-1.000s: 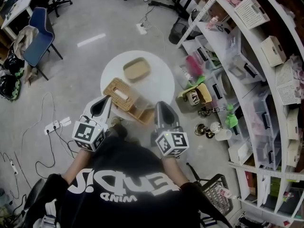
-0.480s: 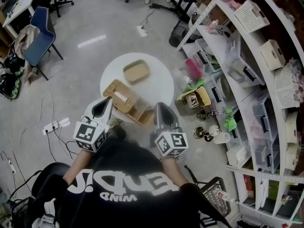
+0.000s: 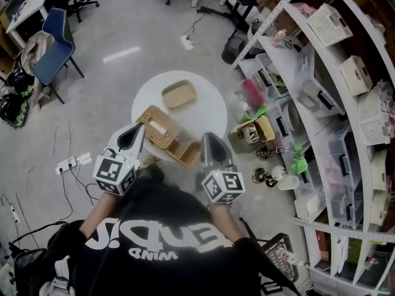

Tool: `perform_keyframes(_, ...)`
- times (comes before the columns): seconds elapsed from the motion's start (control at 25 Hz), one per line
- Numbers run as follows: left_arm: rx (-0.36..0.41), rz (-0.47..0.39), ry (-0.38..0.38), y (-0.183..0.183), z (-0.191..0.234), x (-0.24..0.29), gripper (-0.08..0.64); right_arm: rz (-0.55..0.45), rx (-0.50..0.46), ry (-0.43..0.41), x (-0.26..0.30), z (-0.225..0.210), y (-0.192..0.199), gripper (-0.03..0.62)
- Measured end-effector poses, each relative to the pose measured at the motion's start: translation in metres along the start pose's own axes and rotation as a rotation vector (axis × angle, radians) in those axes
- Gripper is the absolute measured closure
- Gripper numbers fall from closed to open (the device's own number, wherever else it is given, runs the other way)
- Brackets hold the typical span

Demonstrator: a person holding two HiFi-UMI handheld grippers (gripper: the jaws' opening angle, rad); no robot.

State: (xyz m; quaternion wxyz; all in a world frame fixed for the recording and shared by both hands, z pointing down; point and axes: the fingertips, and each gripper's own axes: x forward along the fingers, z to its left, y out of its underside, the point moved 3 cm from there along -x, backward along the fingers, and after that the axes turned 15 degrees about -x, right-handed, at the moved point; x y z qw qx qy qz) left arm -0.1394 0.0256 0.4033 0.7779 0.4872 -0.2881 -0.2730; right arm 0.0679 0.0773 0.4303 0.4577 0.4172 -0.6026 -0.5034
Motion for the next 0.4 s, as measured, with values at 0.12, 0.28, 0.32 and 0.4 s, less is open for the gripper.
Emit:
perform_keyframes(0.12, 0.002, -0.002, -0.005, -0.0013, 0.0031, 0.0013, 0.558, 0.002, -0.001, 0.000, 0.0019, -0.0004, 0.0007, 0.555)
perform_keyframes(0.28, 0.000, -0.001, -0.007, -0.0025, 0.0039, 0.0061, 0.558, 0.002, 0.002, -0.001, 0.0050, -0.0043, 0.0008, 0.555)
perform_keyframes(0.32, 0.000, -0.001, -0.007, -0.0031, 0.0039, 0.0074, 0.558, 0.001, 0.003, -0.001, 0.0058, -0.0054, 0.0002, 0.555)
perform_keyframes(0.4, -0.001, 0.001, -0.006, -0.0039, 0.0037, 0.0100, 0.558, -0.001, 0.006, -0.001, 0.0071, -0.0074, -0.0010, 0.555)
